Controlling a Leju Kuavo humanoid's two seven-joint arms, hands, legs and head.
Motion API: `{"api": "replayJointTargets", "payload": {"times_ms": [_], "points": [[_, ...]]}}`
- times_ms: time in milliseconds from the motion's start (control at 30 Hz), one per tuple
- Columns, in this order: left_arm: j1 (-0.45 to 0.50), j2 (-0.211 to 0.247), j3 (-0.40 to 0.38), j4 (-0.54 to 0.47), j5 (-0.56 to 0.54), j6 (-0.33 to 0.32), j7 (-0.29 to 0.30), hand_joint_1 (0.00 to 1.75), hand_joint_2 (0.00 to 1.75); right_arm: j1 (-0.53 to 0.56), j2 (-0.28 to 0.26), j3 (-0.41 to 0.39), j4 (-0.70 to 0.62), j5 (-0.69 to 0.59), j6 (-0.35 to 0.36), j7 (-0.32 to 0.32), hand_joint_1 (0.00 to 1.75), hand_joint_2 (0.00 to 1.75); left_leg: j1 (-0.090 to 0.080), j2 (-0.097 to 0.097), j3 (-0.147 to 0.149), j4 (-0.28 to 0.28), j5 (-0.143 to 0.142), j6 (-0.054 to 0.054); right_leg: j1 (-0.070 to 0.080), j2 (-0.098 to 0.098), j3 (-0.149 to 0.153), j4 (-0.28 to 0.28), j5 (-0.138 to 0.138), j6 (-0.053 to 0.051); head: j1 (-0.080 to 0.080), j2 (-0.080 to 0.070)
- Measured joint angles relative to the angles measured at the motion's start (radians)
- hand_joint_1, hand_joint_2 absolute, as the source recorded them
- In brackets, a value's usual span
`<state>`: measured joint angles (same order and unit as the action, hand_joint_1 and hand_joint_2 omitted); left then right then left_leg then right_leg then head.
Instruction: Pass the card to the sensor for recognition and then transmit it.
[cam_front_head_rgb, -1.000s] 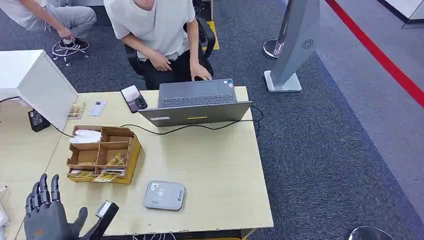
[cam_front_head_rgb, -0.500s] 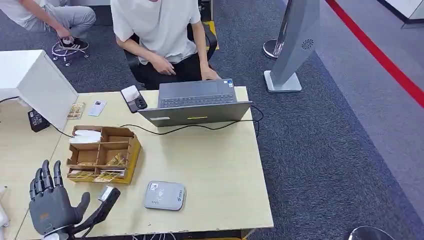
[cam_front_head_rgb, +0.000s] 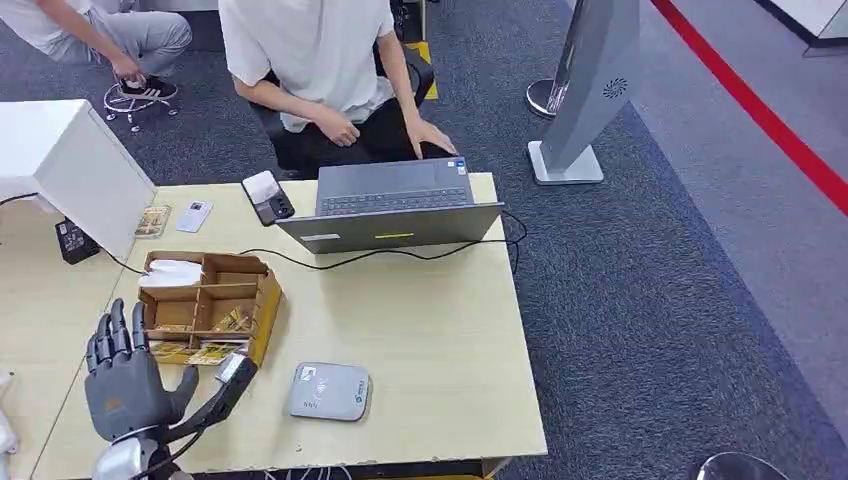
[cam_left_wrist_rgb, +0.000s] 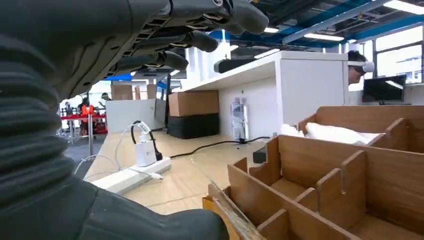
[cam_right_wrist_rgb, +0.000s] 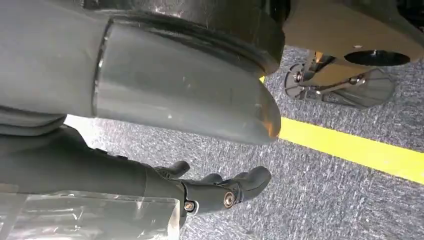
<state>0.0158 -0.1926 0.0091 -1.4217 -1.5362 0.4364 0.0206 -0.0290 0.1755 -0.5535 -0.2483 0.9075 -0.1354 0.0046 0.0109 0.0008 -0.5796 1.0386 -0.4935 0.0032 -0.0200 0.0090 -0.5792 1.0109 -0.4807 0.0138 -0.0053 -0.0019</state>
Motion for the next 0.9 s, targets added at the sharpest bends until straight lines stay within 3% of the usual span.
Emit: {"api": "replayJointTargets", "payload": {"times_ms": [200, 567, 900], "points": [[-0.024, 0.016, -0.045, 0.037, 0.000, -0.041, 0.017, 0.00, 1.75, -0.001, 0.001, -0.005, 0.000, 0.020, 0.007, -0.003, 0.00, 0.00, 0.000, 0.000, 0.000, 0.000, 0.000, 0.000, 0.000, 0.000, 0.000, 0.000, 0.000, 0.000, 0.000, 0.000], [-0.034, 0.027, -0.068, 0.067, 0.000, -0.051, 0.019, 0.00, 1.75, -0.003, 0.001, -0.014, 0.000, 0.027, 0.008, -0.003, 0.00, 0.00, 0.000, 0.000, 0.000, 0.000, 0.000, 0.000, 0.000, 0.000, 0.000, 0.000, 0.000, 0.000, 0.000, 0.000], [-0.038, 0.029, -0.076, 0.081, 0.000, -0.166, 0.030, 0.00, 1.75, -0.005, 0.001, -0.031, 0.000, 0.068, 0.011, -0.003, 0.00, 0.00, 0.000, 0.000, 0.000, 0.000, 0.001, 0.000, 0.000, 0.000, 0.000, 0.000, 0.000, 0.000, 0.000, 0.000]]}}
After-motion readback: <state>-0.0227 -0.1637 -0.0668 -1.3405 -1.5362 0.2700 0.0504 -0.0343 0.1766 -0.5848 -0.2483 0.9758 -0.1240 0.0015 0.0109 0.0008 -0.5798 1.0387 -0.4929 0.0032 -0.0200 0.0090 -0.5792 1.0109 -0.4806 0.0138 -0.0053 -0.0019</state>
